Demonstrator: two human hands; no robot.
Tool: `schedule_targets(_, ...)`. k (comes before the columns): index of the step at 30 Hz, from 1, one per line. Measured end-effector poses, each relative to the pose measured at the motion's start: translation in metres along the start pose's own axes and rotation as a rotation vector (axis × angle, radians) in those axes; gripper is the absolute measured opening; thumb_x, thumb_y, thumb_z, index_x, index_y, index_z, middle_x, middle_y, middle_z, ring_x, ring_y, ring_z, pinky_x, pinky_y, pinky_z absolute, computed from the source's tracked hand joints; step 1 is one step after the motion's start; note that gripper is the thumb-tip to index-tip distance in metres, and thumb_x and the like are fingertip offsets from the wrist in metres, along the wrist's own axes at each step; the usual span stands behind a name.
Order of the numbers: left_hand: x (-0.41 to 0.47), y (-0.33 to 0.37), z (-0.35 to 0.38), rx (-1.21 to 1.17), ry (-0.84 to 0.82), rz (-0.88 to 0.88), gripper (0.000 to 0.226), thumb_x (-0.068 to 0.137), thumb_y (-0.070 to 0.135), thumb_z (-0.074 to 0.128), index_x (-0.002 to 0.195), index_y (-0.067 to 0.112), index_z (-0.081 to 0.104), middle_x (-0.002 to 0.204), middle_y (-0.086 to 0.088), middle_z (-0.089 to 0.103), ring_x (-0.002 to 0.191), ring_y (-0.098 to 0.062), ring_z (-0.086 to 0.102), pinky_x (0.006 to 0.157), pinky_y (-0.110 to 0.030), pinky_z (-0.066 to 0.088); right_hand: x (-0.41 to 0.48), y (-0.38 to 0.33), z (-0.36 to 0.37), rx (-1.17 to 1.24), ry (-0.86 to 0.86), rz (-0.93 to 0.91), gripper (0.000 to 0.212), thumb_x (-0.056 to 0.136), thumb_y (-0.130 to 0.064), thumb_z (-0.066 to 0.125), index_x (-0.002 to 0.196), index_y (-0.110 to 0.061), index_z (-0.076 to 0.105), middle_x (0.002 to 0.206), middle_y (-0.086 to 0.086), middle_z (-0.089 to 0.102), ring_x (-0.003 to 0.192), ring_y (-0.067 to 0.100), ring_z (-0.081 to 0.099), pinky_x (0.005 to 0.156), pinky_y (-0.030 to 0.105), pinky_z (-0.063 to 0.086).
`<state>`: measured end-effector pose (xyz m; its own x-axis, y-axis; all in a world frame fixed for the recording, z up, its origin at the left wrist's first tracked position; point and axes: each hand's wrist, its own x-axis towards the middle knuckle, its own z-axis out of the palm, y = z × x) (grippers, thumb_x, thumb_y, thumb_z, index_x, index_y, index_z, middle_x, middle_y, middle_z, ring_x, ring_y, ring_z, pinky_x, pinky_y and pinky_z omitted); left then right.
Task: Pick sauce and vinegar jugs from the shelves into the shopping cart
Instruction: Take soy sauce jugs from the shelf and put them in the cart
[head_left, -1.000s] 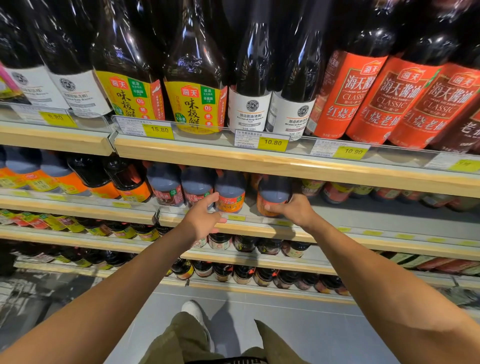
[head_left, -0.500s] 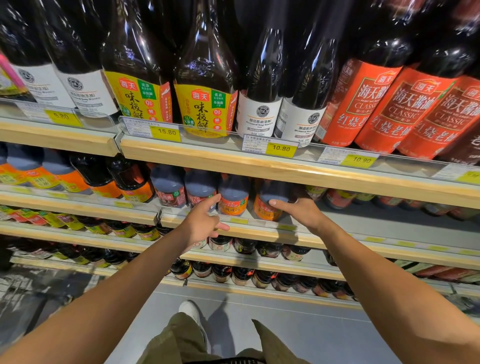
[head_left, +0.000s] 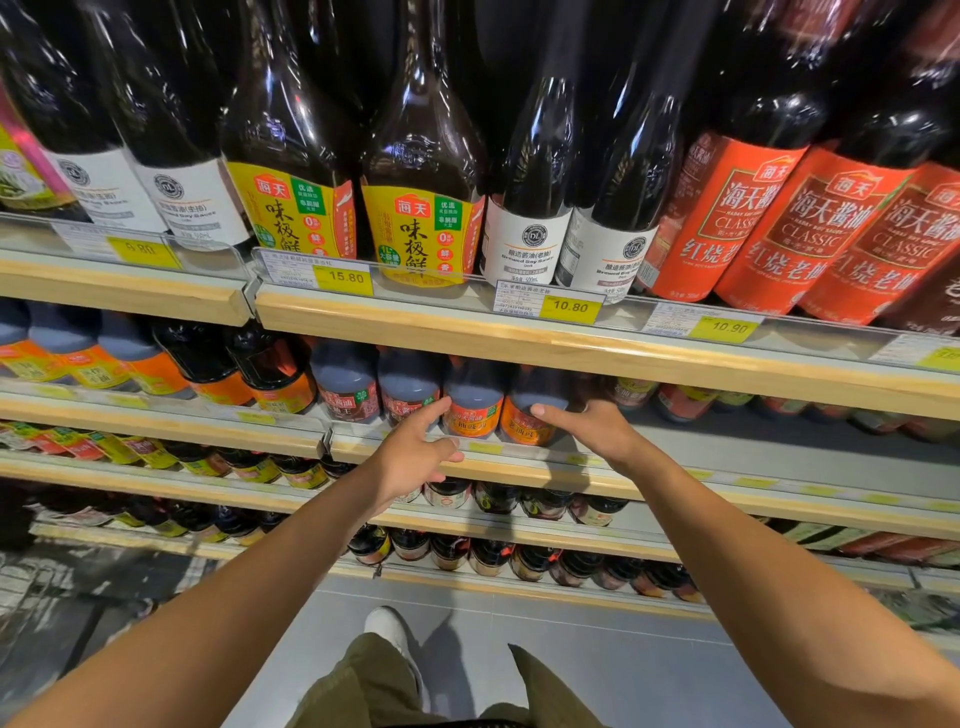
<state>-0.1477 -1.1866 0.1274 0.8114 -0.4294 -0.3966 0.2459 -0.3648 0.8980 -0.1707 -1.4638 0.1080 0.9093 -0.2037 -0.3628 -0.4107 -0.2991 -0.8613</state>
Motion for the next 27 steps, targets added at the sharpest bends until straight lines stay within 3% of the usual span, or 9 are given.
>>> schedule_targets(4,-0.006,0.003,0.000,0.027,0.011,0.016,0.067,0.101,0.016,0.060,0.158,0.030,0.028,0.164,0.009,0.026,0.134,-0.016,0.050,0.084,-0.025,0.056,-0.013,-0.005,-0.001,0.030,-0.015,-0.054,0.049,0.080,-0.042,0.084,0.120,-0.016,0.072,0.112,-0.003,0.076,0.105,0.012,0.071,0.097,0.033,0.056)
schedule_targets(7,-0.015,0.009,0.003,0.040,0.032,0.032,0.061,0.102,0.016,0.059,0.156,0.024,0.033,0.160,0.005,0.035,0.141,-0.017,0.042,0.100,-0.032,0.050,-0.026,-0.006,-0.005,0.014,-0.019,-0.115,0.048,0.083,-0.036,0.083,0.124,-0.016,0.070,0.117,-0.004,0.075,0.111,0.011,0.069,0.095,0.027,0.056)
schedule_targets(9,-0.023,0.012,0.006,0.074,0.043,0.044,0.058,0.101,0.017,0.059,0.155,0.022,0.036,0.158,0.003,0.039,0.141,-0.018,0.042,0.113,-0.036,0.041,-0.037,-0.007,-0.007,-0.038,-0.014,-0.149,0.057,0.083,-0.040,0.083,0.130,-0.015,0.064,0.126,-0.008,0.068,0.120,0.011,0.063,0.091,0.018,0.049)
schedule_targets(13,-0.043,0.012,0.012,0.176,0.076,0.083,0.058,0.099,0.020,0.062,0.151,0.030,0.039,0.157,0.007,0.038,0.145,-0.019,0.038,0.109,-0.029,0.037,-0.061,-0.005,-0.010,-0.124,0.037,-0.132,0.084,0.082,-0.045,0.082,0.148,-0.012,0.043,0.144,-0.004,0.049,0.132,0.013,0.046,0.107,0.029,0.037)
schedule_targets(16,-0.065,0.007,0.015,0.351,0.121,0.139,0.062,0.099,0.026,0.062,0.154,0.033,0.034,0.162,0.009,0.032,0.148,-0.014,0.032,0.116,-0.034,0.036,-0.078,-0.004,-0.007,-0.231,0.054,-0.157,0.100,0.078,-0.055,0.081,0.157,-0.015,0.032,0.162,0.005,0.034,0.146,0.021,0.035,0.119,0.040,0.032)
schedule_targets(20,-0.097,-0.002,0.014,0.597,0.194,0.207,0.070,0.100,0.036,0.059,0.159,0.032,0.022,0.166,0.010,0.021,0.153,-0.013,0.020,0.124,-0.037,0.024,-0.101,-0.012,0.002,-0.397,0.079,-0.288,0.111,0.070,-0.078,0.069,0.158,-0.026,0.027,0.166,0.003,0.023,0.153,0.024,0.019,0.123,0.049,0.025)
schedule_targets(24,-0.129,-0.019,-0.002,0.959,0.412,0.222,0.078,0.095,0.058,0.053,0.159,0.036,0.015,0.169,0.007,0.011,0.156,-0.019,0.006,0.124,-0.050,0.022,-0.116,-0.027,0.025,-0.716,0.133,-0.544,0.106,0.079,-0.080,0.059,0.161,-0.029,0.018,0.169,-0.002,0.011,0.156,0.023,0.008,0.126,0.048,0.016)
schedule_targets(27,-0.159,-0.030,-0.025,1.189,0.561,0.282,0.084,0.089,0.069,0.050,0.159,0.033,0.022,0.168,-0.001,0.020,0.155,-0.027,0.015,0.118,-0.061,0.027,-0.125,-0.047,0.053,-0.891,0.189,-0.764,0.103,0.082,-0.076,0.060,0.162,-0.025,0.018,0.170,0.003,0.010,0.156,0.028,0.012,0.124,0.051,0.018)
